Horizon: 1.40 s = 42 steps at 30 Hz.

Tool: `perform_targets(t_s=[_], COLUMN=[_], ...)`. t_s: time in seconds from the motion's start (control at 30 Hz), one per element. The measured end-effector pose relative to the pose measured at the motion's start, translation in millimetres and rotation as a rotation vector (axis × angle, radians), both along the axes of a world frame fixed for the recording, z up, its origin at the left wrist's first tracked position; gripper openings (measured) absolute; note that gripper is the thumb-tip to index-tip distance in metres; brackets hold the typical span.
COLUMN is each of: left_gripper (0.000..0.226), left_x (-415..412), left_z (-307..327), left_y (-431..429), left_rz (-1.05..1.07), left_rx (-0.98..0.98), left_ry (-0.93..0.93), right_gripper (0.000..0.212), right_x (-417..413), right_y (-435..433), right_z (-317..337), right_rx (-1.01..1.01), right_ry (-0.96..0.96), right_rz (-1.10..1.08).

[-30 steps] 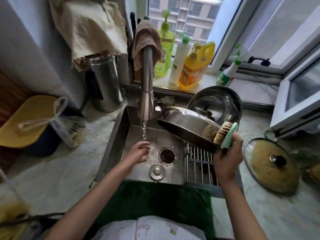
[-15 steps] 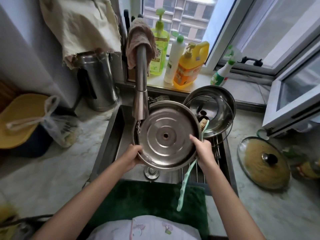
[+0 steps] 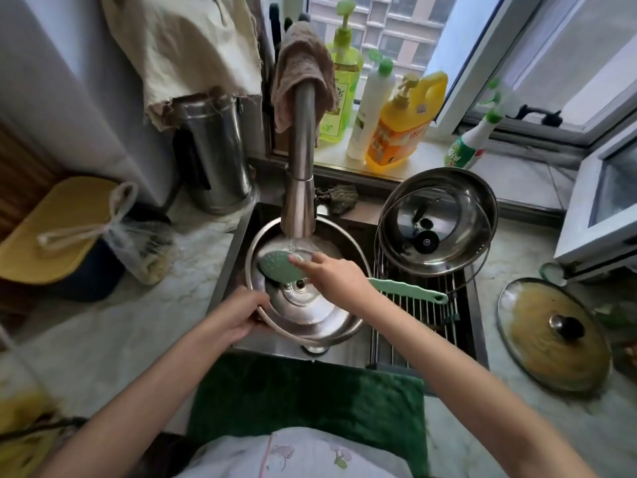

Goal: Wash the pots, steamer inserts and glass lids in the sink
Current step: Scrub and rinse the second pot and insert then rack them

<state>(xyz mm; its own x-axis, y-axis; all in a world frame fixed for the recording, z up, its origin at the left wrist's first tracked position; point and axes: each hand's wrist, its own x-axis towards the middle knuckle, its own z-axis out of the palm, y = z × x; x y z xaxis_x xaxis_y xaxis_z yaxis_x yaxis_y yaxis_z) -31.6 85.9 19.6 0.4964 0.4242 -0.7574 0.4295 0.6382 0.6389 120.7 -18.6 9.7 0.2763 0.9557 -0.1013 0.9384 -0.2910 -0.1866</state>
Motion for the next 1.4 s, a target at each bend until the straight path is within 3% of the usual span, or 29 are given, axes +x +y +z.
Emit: perform_targets(t_s=[0.1,0.2,0.33,0.47,0.6,0.7,0.77,0.9,0.97,1.03,1.1,1.17,1.27,1.4], left_gripper=[0.021,0.030,0.057,0.062,0.071,0.064,0.067,0.067,0.069,0.069,0.070,0.071,0.066,0.057], left_x=[-6,-14,-21,-26,-19,-26,-33,-37,-36,-34,-36,-40,-40,-30], left_z=[3,2,-4,-11,0,1,-1,-3,-4,-1,4,8,10,12], left_y=[0,9,22,21,19,28,34,40,41,40,40,42,41,34], left_rz=[0.015,0.107,0.122,0.100,0.074,0.091,0.119,0.184,0.206,0.183,0.146,0.115,0.002,-0.143], left_rx=[-0.004,-0.019,0.132,0.035,0.092,0.155,0.153,0.124,0.129,0.145,0.166,0.177,0.196,0.192], left_ry=[0.012,-0.030,-0.024,0.007,-0.010,0.024,0.033,0.038,0.022,0.018,0.019,0.035,0.087,0.132], right_gripper=[0.049,0.055,0.037,0.042,0.035,0.041,0.033,0.033,0.025,0.030,0.028,0.024,0.028,0.034], right_x=[9,33,24,27,15,16,18,9,3,8,21,39,55,53], right_y=[23,21,20,31,41,33,28,22,19,20,29,38,50,68], right_z=[3,7,9,-4,-5,-2,-3,-8,-8,-8,-9,-7,5,12], right_rx=[-0.040,-0.203,-0.452,-0.266,-0.102,-0.219,-0.339,-0.567,-0.617,-0.664,-0.726,-0.697,-0.337,0.055], right_ry=[-0.036,-0.212,-0.100,-0.090,0.069,-0.045,-0.050,0.421,0.699,0.876,0.796,0.597,0.061,-0.225], right_rz=[-0.018,-0.174,-0.237,-0.171,-0.083,-0.164,-0.226,-0.167,-0.126,-0.173,-0.141,-0.073,0.064,0.272])
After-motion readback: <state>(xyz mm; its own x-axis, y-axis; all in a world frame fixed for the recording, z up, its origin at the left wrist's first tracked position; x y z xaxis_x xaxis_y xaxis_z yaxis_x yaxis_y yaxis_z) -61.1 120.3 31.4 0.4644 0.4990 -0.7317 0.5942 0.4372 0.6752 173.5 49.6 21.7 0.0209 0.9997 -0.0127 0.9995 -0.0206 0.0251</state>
